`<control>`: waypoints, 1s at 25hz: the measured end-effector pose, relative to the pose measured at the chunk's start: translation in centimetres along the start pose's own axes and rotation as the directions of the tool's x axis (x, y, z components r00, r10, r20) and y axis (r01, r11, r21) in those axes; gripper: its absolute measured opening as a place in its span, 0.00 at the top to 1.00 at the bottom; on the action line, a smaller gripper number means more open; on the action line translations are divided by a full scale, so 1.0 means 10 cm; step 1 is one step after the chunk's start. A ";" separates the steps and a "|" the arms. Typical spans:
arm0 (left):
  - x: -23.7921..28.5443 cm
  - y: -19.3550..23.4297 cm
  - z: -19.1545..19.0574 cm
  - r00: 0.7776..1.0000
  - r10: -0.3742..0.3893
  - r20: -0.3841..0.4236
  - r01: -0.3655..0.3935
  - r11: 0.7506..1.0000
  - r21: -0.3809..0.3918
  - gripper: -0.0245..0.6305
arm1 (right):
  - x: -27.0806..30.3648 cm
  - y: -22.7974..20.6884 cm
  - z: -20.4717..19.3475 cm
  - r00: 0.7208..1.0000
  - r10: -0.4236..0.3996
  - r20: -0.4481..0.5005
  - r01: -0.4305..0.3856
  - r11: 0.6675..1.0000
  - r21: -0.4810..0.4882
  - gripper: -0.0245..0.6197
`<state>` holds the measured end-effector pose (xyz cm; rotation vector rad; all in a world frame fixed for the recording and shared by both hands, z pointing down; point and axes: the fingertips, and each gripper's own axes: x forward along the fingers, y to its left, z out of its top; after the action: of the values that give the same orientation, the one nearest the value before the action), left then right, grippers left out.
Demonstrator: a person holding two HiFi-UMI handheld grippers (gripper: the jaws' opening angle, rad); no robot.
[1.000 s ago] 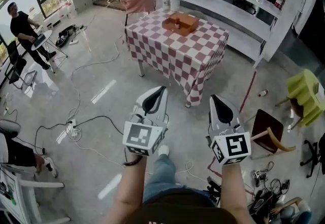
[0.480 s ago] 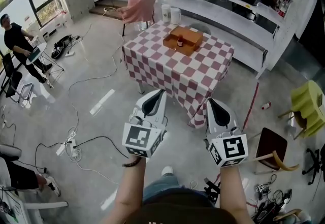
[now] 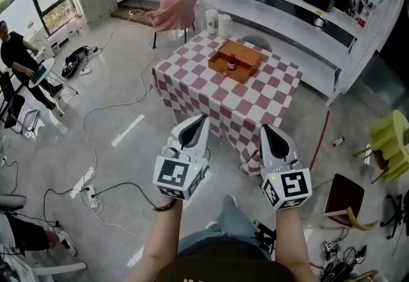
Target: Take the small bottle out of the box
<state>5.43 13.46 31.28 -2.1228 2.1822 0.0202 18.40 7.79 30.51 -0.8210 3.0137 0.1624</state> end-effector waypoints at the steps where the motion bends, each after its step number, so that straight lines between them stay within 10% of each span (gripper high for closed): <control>1: 0.04 0.06 -0.02 1.000 0.005 -0.001 -0.005 1.000 0.003 0.97 | 0.08 -0.01 -0.03 1.000 0.006 0.001 -0.006 1.000 0.002 0.96; 25: 2.75 1.83 -0.55 0.995 -0.064 -0.077 0.065 0.998 0.008 0.97 | 3.14 -1.23 -0.47 0.999 0.033 -0.019 -0.033 0.999 0.018 0.96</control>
<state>-13.89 -13.81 33.50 -2.2228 2.1474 -0.0781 -2.39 -19.11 32.76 -0.7761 3.0431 0.1290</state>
